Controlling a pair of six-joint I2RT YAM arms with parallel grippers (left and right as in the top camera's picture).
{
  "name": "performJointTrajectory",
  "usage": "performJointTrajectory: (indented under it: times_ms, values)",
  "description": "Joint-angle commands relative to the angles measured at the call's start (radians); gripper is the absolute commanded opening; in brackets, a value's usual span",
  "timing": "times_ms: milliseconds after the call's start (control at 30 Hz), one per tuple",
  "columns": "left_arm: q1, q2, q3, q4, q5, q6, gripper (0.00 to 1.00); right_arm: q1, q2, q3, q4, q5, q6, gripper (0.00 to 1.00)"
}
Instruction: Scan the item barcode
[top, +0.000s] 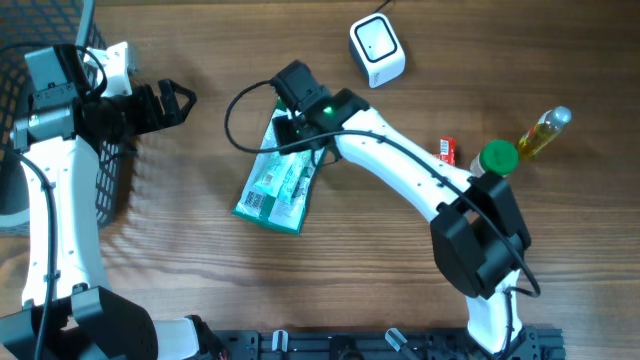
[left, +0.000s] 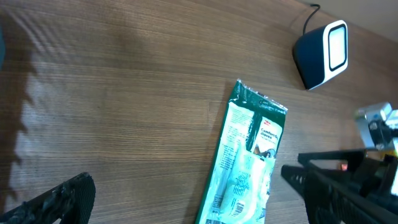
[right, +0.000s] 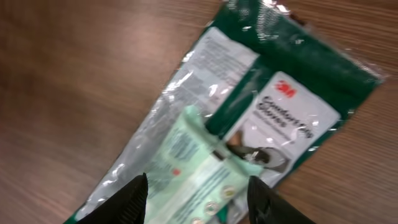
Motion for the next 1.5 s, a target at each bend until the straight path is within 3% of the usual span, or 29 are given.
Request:
performJointTrajectory:
  times_ms: [0, 300, 467, 533, 567, 800, 967, 1100, 1300, 1467]
  values:
    - [-0.002, 0.005, 0.005, 0.002, 0.008, 0.015, 1.00, -0.010, 0.016, -0.049, 0.018, 0.037, -0.021, 0.53]
    - [-0.002, 0.005, 0.005, 0.003, 0.008, 0.015, 1.00, -0.011, 0.091, -0.130, 0.130, 0.025, -0.017, 0.61]
    - [-0.002, 0.005, 0.005, 0.002, 0.008, 0.015, 1.00, -0.009, 0.092, -0.148, 0.102, -0.169, -0.021, 0.60]
    - [-0.002, 0.005, 0.005, 0.002, 0.008, 0.015, 1.00, 0.001, 0.092, -0.148, 0.055, -0.275, -0.008, 0.47]
    - [-0.002, 0.005, 0.005, 0.002, 0.008, 0.015, 1.00, 0.003, 0.091, -0.148, 0.030, -0.309, 0.024, 0.47]
    - [-0.002, 0.005, 0.005, 0.002, 0.008, 0.015, 1.00, 0.003, 0.034, -0.146, -0.070, -0.512, 0.109, 0.51]
    - [-0.002, 0.005, 0.005, 0.002, 0.008, 0.015, 1.00, -0.001, 0.003, -0.135, -0.080, -0.485, -0.035, 0.52]
    - [-0.002, 0.005, 0.005, 0.002, 0.008, 0.015, 1.00, -0.018, 0.004, -0.134, -0.092, -0.323, -0.087, 0.51]
    - [-0.002, 0.005, 0.005, 0.002, 0.008, 0.015, 1.00, -0.026, 0.007, -0.138, -0.005, -0.253, -0.259, 0.56]
    - [-0.002, 0.005, 0.005, 0.002, 0.008, 0.015, 1.00, -0.026, 0.011, -0.158, 0.073, -0.253, -0.259, 0.54]
